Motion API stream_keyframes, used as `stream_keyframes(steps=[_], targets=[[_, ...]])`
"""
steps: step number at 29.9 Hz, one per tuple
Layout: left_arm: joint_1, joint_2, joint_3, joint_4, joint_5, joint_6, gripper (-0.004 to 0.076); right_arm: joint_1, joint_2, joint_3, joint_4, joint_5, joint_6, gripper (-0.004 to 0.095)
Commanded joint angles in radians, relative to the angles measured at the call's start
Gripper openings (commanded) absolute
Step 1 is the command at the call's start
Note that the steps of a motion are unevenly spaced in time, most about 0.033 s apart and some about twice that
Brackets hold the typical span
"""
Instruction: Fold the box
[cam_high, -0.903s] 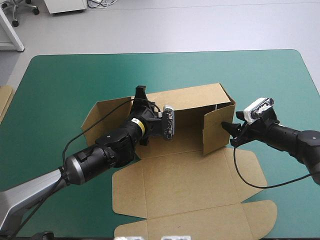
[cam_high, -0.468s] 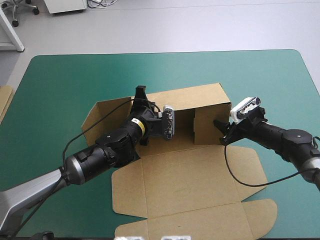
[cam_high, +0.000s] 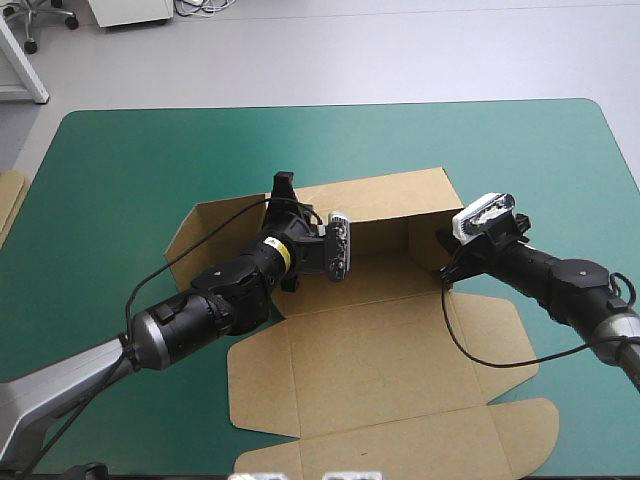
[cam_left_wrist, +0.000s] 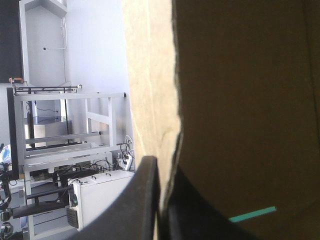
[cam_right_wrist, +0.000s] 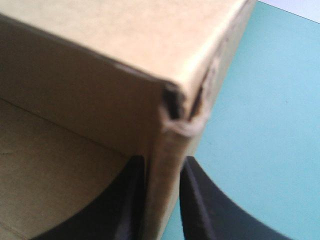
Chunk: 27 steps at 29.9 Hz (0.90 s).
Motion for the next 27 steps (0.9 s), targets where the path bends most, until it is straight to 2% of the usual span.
stream_keyframes(steps=[1,3,11,13,18,21,27], targets=[[-0.009,-0.018,-0.023,-0.003,-0.051,-0.015,-0.001,0.006,-0.021,-0.024,0.037,0.048,-0.003,0.0065],[-0.009,-0.018,-0.023,0.008,-0.051,-0.015,-0.001,0.006,-0.021,-0.024,0.038,0.051,-0.005,-0.0014],[-0.009,-0.018,-0.023,0.03,-0.049,-0.015,0.0011,0.006,-0.021,-0.024,0.088,0.051,-0.005,-0.0019],[-0.009,-0.023,-0.023,0.019,-0.058,-0.015,0.006,0.006,-0.021,-0.024,0.088,0.051,-0.003,-0.0019],[-0.009,-0.071,-0.048,-0.039,-0.122,-0.015,0.0291,0.006,-0.021,-0.024,0.088,0.042,0.01,-0.0019],[-0.009,-0.104,-0.068,-0.077,-0.188,-0.015,0.0395,0.006,-0.021,-0.024,0.088,0.037,0.012,-0.0019],[-0.012,-0.154,-0.079,-0.132,-0.238,-0.015,0.0412,0.006,-0.021,-0.026,0.088,0.017,0.035,-0.0019]])
